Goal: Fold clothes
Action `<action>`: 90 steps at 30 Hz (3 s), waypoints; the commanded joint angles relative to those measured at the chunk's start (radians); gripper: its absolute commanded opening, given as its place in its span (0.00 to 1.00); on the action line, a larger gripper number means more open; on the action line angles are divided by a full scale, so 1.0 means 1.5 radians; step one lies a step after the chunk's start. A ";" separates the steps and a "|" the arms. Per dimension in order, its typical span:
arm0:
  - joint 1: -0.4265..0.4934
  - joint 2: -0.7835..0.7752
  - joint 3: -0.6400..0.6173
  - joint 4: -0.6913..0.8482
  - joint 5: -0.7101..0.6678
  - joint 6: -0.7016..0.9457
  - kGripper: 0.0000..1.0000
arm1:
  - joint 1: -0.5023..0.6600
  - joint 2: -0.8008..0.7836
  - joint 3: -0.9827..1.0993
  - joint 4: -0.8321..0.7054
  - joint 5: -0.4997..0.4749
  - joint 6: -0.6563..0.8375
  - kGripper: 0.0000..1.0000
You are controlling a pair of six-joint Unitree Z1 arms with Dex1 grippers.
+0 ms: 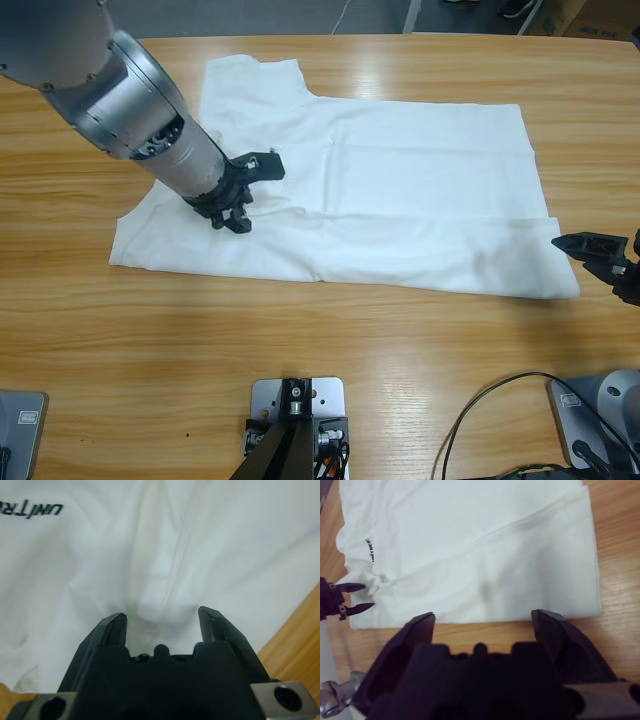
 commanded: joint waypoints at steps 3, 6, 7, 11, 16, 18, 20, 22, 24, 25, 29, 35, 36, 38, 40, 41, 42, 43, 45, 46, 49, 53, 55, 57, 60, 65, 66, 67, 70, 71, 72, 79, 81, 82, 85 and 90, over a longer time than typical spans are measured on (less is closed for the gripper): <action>-0.005 0.048 0.006 -0.006 0.008 -0.011 0.56 | 0.008 0.012 0.020 -0.002 -0.012 -0.001 0.77; -0.005 0.038 -0.003 -0.005 0.009 -0.015 0.53 | 0.008 0.016 0.021 -0.007 -0.012 -0.003 0.77; -0.005 0.035 -0.007 -0.004 0.009 -0.019 0.53 | 0.008 0.016 0.021 -0.007 -0.012 -0.003 0.77; -0.005 0.032 -0.021 -0.003 0.019 -0.025 0.53 | 0.008 0.015 0.022 -0.007 -0.011 -0.006 0.77; -0.005 0.042 -0.027 -0.004 0.033 -0.026 0.53 | 0.008 0.012 0.023 -0.008 -0.009 -0.006 0.76; -0.005 0.045 -0.027 -0.005 0.037 -0.027 0.45 | 0.008 0.011 0.023 -0.008 -0.009 -0.006 0.76; -0.005 0.050 -0.027 -0.005 0.036 -0.026 0.42 | 0.008 0.011 0.024 -0.010 -0.010 -0.006 0.76; -0.005 0.053 -0.027 -0.006 0.034 -0.026 0.41 | 0.008 0.011 0.024 -0.010 -0.010 -0.006 0.76; -0.005 0.054 -0.026 -0.006 0.033 -0.026 0.37 | 0.008 0.011 0.025 -0.011 -0.011 -0.006 0.76; -0.005 0.055 -0.026 -0.006 0.032 -0.026 0.31 | 0.008 0.011 0.025 -0.012 -0.011 -0.005 0.76; -0.005 0.060 -0.027 -0.007 0.033 -0.025 0.24 | 0.008 0.011 0.026 -0.013 -0.012 -0.005 0.76; -0.005 0.057 -0.020 -0.006 0.032 -0.024 0.24 | 0.008 0.015 0.029 -0.021 -0.012 -0.005 0.76; -0.005 0.056 -0.016 -0.006 0.032 -0.024 0.24 | 0.008 0.015 0.029 -0.022 -0.012 -0.005 0.76; -0.005 0.057 -0.013 -0.007 0.032 -0.024 0.24 | 0.008 0.016 0.029 -0.024 -0.011 -0.004 0.76; -0.005 0.056 -0.015 -0.007 0.032 -0.025 0.22 | 0.008 0.017 0.029 -0.025 -0.011 -0.004 0.76; -0.005 0.055 -0.018 -0.007 0.033 -0.024 0.10 | 0.008 0.018 0.030 -0.026 -0.011 -0.004 0.76; -0.005 0.052 -0.021 -0.007 0.036 -0.024 0.10 | 0.008 0.018 0.030 -0.026 -0.011 -0.004 0.76; -0.005 0.051 -0.022 -0.007 0.036 -0.024 0.10 | 0.008 0.017 0.030 -0.026 -0.011 -0.004 0.76; -0.005 0.050 -0.022 -0.006 0.038 -0.023 0.08 | 0.008 0.017 0.030 -0.026 -0.010 -0.004 0.76; -0.005 0.050 -0.022 -0.006 0.038 -0.020 0.01 | 0.008 0.015 0.030 -0.026 -0.010 -0.003 0.76; -0.005 0.051 -0.021 -0.006 0.036 -0.006 0.00 | 0.008 0.015 0.031 -0.026 -0.010 -0.003 0.76; -0.005 0.041 -0.022 -0.003 0.032 -0.012 0.00 | 0.009 0.019 0.031 -0.026 -0.011 -0.004 0.76; -0.005 0.027 -0.022 0.001 0.033 -0.022 0.00 | 0.008 0.022 0.031 -0.027 -0.010 -0.004 0.76; -0.006 0.012 -0.035 0.020 0.034 -0.031 0.00 | 0.008 0.022 0.031 -0.027 -0.009 -0.004 0.76; -0.006 0.005 -0.080 0.090 0.027 -0.070 0.00 | 0.008 0.022 0.031 -0.027 -0.009 -0.004 0.76; -0.033 -0.012 -0.085 0.133 0.019 -0.167 0.00 | 0.008 0.020 0.031 -0.028 -0.008 -0.005 0.76; -0.037 -0.012 -0.084 0.142 0.019 -0.185 0.00 | 0.008 0.019 0.032 -0.028 -0.008 -0.005 0.76; -0.041 -0.012 -0.084 0.153 0.019 -0.208 0.00 | 0.008 0.019 0.032 -0.028 -0.007 -0.005 0.76; -0.057 -0.016 -0.090 0.190 0.019 -0.286 0.00 | 0.009 0.017 0.032 -0.028 -0.006 -0.005 0.76; -0.065 -0.017 -0.096 0.203 0.020 -0.309 0.00 | 0.008 0.017 0.032 -0.029 -0.006 -0.005 0.76; -0.072 -0.017 -0.103 0.216 0.020 -0.328 0.00 | 0.008 0.017 0.033 -0.030 -0.006 -0.005 0.76; -0.090 0.017 -0.191 0.290 0.007 -0.382 0.00 | 0.008 0.018 0.035 -0.035 -0.005 -0.007 0.76; -0.092 0.027 -0.214 0.304 0.001 -0.392 0.00 | 0.008 0.017 0.035 -0.035 -0.004 -0.006 0.76; -0.094 0.033 -0.223 0.310 -0.004 -0.399 0.00 | 0.008 0.017 0.035 -0.036 -0.004 -0.006 0.76; -0.104 0.040 -0.234 0.328 -0.013 -0.412 0.00 | 0.008 0.015 0.036 -0.038 -0.004 -0.005 0.76; -0.119 0.051 -0.240 0.358 -0.022 -0.431 0.00 | 0.008 0.007 0.038 -0.040 -0.004 -0.004 0.76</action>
